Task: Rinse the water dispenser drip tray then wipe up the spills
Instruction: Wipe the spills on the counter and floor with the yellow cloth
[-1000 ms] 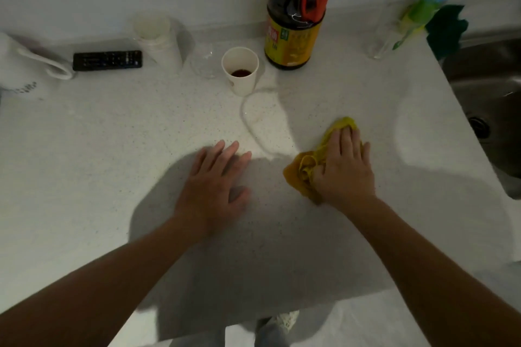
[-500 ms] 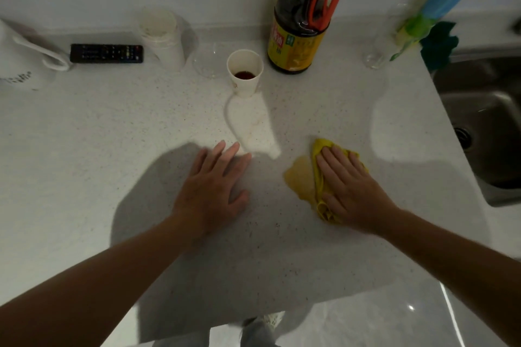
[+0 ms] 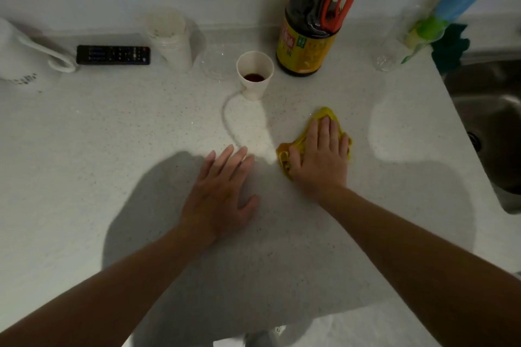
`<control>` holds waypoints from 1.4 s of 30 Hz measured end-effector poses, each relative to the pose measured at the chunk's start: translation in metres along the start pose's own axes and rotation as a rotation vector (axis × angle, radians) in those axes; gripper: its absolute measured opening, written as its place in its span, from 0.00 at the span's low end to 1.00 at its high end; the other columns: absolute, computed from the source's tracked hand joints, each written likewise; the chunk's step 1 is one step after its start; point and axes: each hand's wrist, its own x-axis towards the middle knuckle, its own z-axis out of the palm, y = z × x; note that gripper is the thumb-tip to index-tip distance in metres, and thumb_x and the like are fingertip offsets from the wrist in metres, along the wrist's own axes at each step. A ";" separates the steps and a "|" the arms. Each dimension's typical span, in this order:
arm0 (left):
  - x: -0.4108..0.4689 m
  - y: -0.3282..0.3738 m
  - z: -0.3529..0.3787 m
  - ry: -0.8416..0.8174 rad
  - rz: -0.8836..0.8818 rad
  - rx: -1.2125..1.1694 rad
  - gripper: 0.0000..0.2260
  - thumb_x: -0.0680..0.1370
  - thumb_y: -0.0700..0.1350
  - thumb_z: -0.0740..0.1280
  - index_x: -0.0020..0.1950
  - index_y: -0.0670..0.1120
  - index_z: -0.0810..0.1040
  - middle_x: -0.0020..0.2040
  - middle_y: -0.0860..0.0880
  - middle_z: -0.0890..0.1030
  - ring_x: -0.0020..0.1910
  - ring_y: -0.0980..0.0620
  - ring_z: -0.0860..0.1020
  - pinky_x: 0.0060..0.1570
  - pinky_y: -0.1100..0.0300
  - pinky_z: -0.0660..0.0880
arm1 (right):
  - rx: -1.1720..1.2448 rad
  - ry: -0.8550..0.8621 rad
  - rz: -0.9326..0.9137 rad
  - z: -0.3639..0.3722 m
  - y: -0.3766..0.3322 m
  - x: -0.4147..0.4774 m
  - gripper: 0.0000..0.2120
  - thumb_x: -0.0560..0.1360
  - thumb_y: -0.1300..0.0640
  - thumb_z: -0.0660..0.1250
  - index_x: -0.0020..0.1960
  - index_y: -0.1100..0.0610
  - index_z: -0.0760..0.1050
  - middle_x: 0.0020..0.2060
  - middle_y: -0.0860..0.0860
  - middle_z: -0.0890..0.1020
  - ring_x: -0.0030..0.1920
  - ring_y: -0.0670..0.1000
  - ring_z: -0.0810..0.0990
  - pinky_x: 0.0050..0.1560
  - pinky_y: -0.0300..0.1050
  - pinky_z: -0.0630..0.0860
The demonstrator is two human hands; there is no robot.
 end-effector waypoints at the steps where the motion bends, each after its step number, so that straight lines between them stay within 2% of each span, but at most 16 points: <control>1: 0.000 0.001 -0.001 0.012 -0.001 -0.006 0.37 0.78 0.63 0.62 0.82 0.45 0.64 0.82 0.43 0.66 0.82 0.41 0.61 0.80 0.39 0.56 | -0.026 -0.012 -0.113 -0.003 0.011 0.011 0.40 0.81 0.37 0.45 0.84 0.61 0.48 0.84 0.61 0.51 0.84 0.61 0.47 0.82 0.63 0.43; 5: 0.001 -0.001 -0.003 0.081 -0.002 -0.066 0.35 0.75 0.59 0.69 0.77 0.40 0.72 0.76 0.39 0.73 0.77 0.37 0.70 0.79 0.38 0.60 | -0.177 -0.064 -0.559 -0.012 0.052 0.035 0.39 0.82 0.37 0.48 0.84 0.60 0.51 0.83 0.61 0.54 0.83 0.61 0.50 0.80 0.67 0.52; 10: -0.008 -0.001 -0.011 0.215 -0.092 -0.235 0.28 0.78 0.55 0.67 0.71 0.37 0.77 0.69 0.36 0.78 0.66 0.35 0.78 0.66 0.42 0.77 | -0.251 -0.060 -0.708 -0.015 0.061 0.004 0.36 0.84 0.38 0.49 0.84 0.59 0.51 0.84 0.58 0.55 0.84 0.59 0.50 0.82 0.63 0.51; 13: -0.016 -0.010 -0.020 0.155 -0.182 -0.297 0.32 0.77 0.60 0.62 0.73 0.40 0.77 0.72 0.38 0.76 0.69 0.37 0.76 0.69 0.43 0.74 | -0.153 -0.027 -0.578 -0.002 0.052 -0.052 0.36 0.82 0.39 0.53 0.84 0.59 0.54 0.83 0.58 0.57 0.83 0.59 0.52 0.79 0.67 0.56; 16: -0.036 -0.047 -0.025 -0.044 -0.206 -0.036 0.38 0.79 0.70 0.54 0.83 0.47 0.63 0.82 0.39 0.63 0.80 0.35 0.62 0.80 0.39 0.55 | -0.062 0.002 -0.253 0.014 0.017 -0.101 0.37 0.80 0.40 0.55 0.82 0.61 0.58 0.82 0.60 0.60 0.82 0.61 0.56 0.79 0.68 0.57; 18: -0.053 -0.071 -0.025 -0.108 -0.276 0.067 0.42 0.78 0.75 0.52 0.85 0.52 0.55 0.85 0.41 0.55 0.83 0.35 0.52 0.81 0.35 0.45 | -0.046 0.008 -0.051 0.016 -0.008 -0.105 0.39 0.79 0.39 0.52 0.82 0.62 0.58 0.81 0.62 0.61 0.82 0.63 0.57 0.80 0.66 0.53; 20: -0.063 -0.080 -0.024 -0.076 -0.291 0.064 0.42 0.77 0.76 0.53 0.85 0.53 0.57 0.85 0.41 0.56 0.83 0.33 0.52 0.80 0.33 0.48 | -0.025 -0.009 0.072 0.011 -0.026 -0.082 0.41 0.79 0.37 0.47 0.83 0.62 0.54 0.82 0.62 0.58 0.83 0.63 0.54 0.80 0.66 0.49; 22: -0.063 -0.081 -0.018 -0.040 -0.278 0.082 0.42 0.77 0.75 0.54 0.84 0.52 0.59 0.84 0.40 0.59 0.83 0.33 0.54 0.79 0.32 0.50 | -0.010 -0.020 0.107 0.006 -0.035 -0.043 0.41 0.79 0.36 0.43 0.84 0.60 0.49 0.84 0.61 0.53 0.83 0.61 0.49 0.81 0.65 0.46; 24: -0.059 -0.082 -0.011 -0.012 -0.275 0.103 0.42 0.77 0.76 0.52 0.84 0.52 0.58 0.84 0.41 0.59 0.83 0.33 0.54 0.79 0.32 0.50 | -0.046 -0.008 -0.004 0.004 -0.036 -0.002 0.40 0.80 0.36 0.42 0.84 0.60 0.47 0.84 0.60 0.51 0.84 0.60 0.47 0.81 0.64 0.44; 27: -0.057 -0.086 -0.006 -0.008 -0.279 0.119 0.43 0.76 0.78 0.50 0.85 0.53 0.57 0.85 0.41 0.58 0.83 0.34 0.53 0.79 0.32 0.49 | -0.120 -0.027 -0.334 0.002 -0.025 0.031 0.39 0.82 0.37 0.44 0.84 0.60 0.49 0.84 0.60 0.53 0.83 0.61 0.50 0.81 0.65 0.47; 30: -0.056 -0.086 -0.010 -0.096 -0.304 0.124 0.45 0.74 0.80 0.44 0.85 0.57 0.47 0.86 0.43 0.49 0.84 0.36 0.45 0.80 0.35 0.41 | -0.174 -0.052 -0.663 0.001 -0.004 0.013 0.38 0.83 0.35 0.44 0.84 0.59 0.51 0.83 0.59 0.55 0.83 0.61 0.51 0.81 0.66 0.49; 32: -0.054 -0.086 -0.013 -0.139 -0.312 0.101 0.46 0.73 0.80 0.40 0.85 0.58 0.43 0.86 0.44 0.44 0.84 0.37 0.41 0.80 0.36 0.37 | -0.167 -0.046 -0.747 0.007 0.006 -0.027 0.37 0.84 0.36 0.46 0.85 0.58 0.49 0.84 0.58 0.54 0.84 0.59 0.49 0.81 0.65 0.49; 35: -0.056 -0.084 -0.020 -0.169 -0.317 0.083 0.45 0.72 0.79 0.37 0.85 0.58 0.41 0.86 0.44 0.42 0.84 0.37 0.39 0.80 0.37 0.37 | -0.108 -0.043 -0.651 0.020 0.007 -0.095 0.38 0.83 0.35 0.47 0.85 0.56 0.46 0.84 0.57 0.52 0.84 0.58 0.46 0.81 0.66 0.51; 37: -0.058 -0.081 -0.022 -0.149 -0.319 0.051 0.45 0.73 0.77 0.39 0.86 0.56 0.46 0.86 0.44 0.43 0.84 0.36 0.42 0.80 0.36 0.39 | -0.054 -0.034 -0.524 0.025 -0.001 -0.118 0.38 0.83 0.36 0.50 0.85 0.55 0.47 0.84 0.56 0.53 0.84 0.56 0.47 0.81 0.65 0.50; 39: -0.059 -0.080 -0.025 -0.116 -0.311 0.005 0.44 0.73 0.75 0.42 0.85 0.54 0.50 0.86 0.43 0.46 0.84 0.33 0.45 0.80 0.35 0.40 | -0.023 -0.016 -0.426 0.022 -0.012 -0.111 0.39 0.81 0.37 0.54 0.84 0.56 0.52 0.84 0.57 0.56 0.84 0.57 0.51 0.81 0.64 0.51; 42: -0.057 -0.081 -0.026 -0.145 -0.307 0.024 0.44 0.73 0.76 0.42 0.85 0.56 0.46 0.86 0.44 0.42 0.84 0.34 0.43 0.80 0.36 0.39 | 0.006 0.032 -0.184 0.012 -0.030 -0.059 0.40 0.78 0.36 0.53 0.83 0.59 0.57 0.83 0.59 0.59 0.83 0.60 0.55 0.81 0.64 0.51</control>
